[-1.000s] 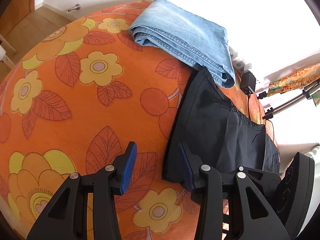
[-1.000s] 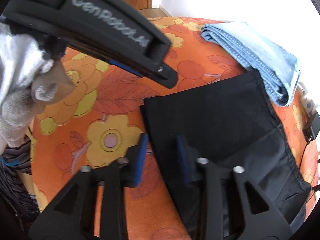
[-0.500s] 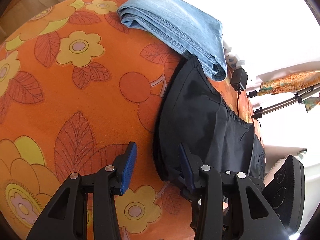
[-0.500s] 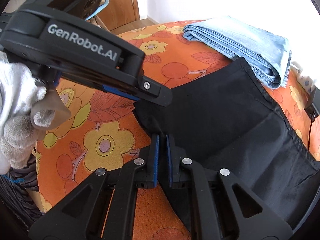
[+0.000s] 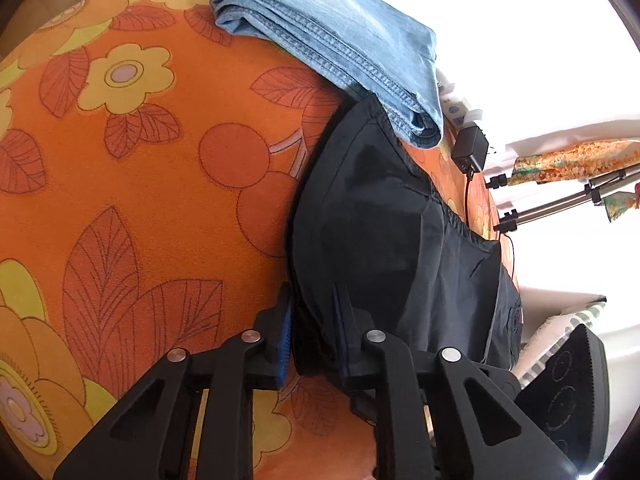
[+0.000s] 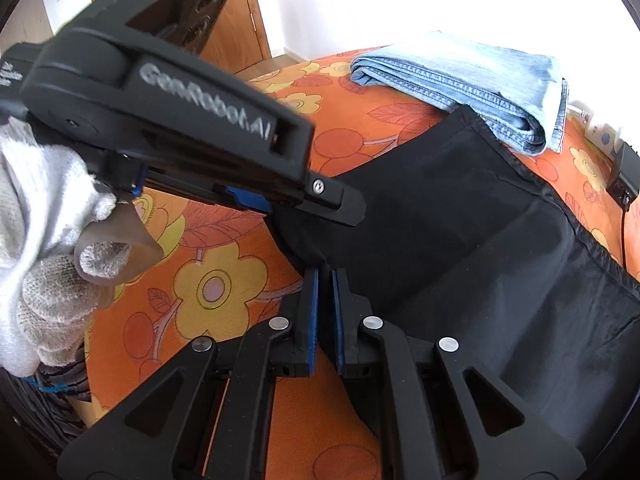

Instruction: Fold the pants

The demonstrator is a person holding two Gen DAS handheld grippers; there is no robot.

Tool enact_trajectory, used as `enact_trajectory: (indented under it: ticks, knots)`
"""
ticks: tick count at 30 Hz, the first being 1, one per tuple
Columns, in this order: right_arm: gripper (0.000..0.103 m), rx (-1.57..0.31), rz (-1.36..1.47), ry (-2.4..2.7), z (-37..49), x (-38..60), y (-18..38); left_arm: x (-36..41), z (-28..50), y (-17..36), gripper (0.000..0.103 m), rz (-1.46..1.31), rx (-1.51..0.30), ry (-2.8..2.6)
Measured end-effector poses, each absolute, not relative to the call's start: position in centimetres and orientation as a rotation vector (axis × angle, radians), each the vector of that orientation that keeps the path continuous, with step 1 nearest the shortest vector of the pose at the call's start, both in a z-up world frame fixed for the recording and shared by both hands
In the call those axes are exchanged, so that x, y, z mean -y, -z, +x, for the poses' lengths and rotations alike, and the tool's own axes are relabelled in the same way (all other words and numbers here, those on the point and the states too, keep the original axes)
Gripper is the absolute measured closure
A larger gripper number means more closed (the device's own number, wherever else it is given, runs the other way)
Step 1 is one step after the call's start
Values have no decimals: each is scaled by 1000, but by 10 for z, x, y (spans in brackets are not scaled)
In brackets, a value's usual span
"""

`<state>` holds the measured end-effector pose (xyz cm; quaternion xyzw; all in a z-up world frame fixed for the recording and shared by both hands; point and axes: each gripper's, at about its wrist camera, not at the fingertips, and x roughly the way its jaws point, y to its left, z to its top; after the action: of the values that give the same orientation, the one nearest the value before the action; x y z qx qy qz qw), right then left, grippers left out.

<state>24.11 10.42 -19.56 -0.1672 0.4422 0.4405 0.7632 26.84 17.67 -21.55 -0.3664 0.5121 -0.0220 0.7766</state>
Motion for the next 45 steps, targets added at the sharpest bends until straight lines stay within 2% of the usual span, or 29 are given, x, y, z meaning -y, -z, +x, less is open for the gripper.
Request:
enact_trajectory:
  ticks: [7, 9, 12, 17, 23, 35, 37, 38, 39, 42, 45]
  knots:
    - [77, -965, -296, -943, 242, -50, 163, -171, 262, 205, 96, -719, -1064, 38]
    - [53, -946, -205, -882, 257, -34, 146, -165, 258, 198, 96, -705, -1035, 52]
    - [44, -979, -79, -819, 289, -28, 130, -150, 252, 183, 96, -659, -998, 83]
    - [44, -1083, -32, -787, 327, -57, 119, -127, 250, 167, 96, -596, -974, 137]
    - [44, -1210, -95, -765, 359, -105, 148, -122, 251, 162, 96, -589, -964, 158]
    - [44, -1279, -299, -664, 358, -153, 171, -113, 247, 153, 96, -568, -949, 182]
    - [56, -1283, -311, -636, 359, -149, 173, -111, 245, 152, 96, -559, -945, 185]
    - [75, -1294, -307, -638, 359, -147, 173, -110, 245, 151, 96, -559, -945, 189]
    - [89, -1300, -294, -646, 358, -143, 172, -109, 245, 150, 96, -559, -943, 193]
    - [97, -1237, -279, -653, 354, -134, 161, -107, 240, 144, 96, -542, -927, 202]
    - [99, -1188, -100, -676, 353, -119, 143, -115, 227, 131, 96, -534, -889, 208]
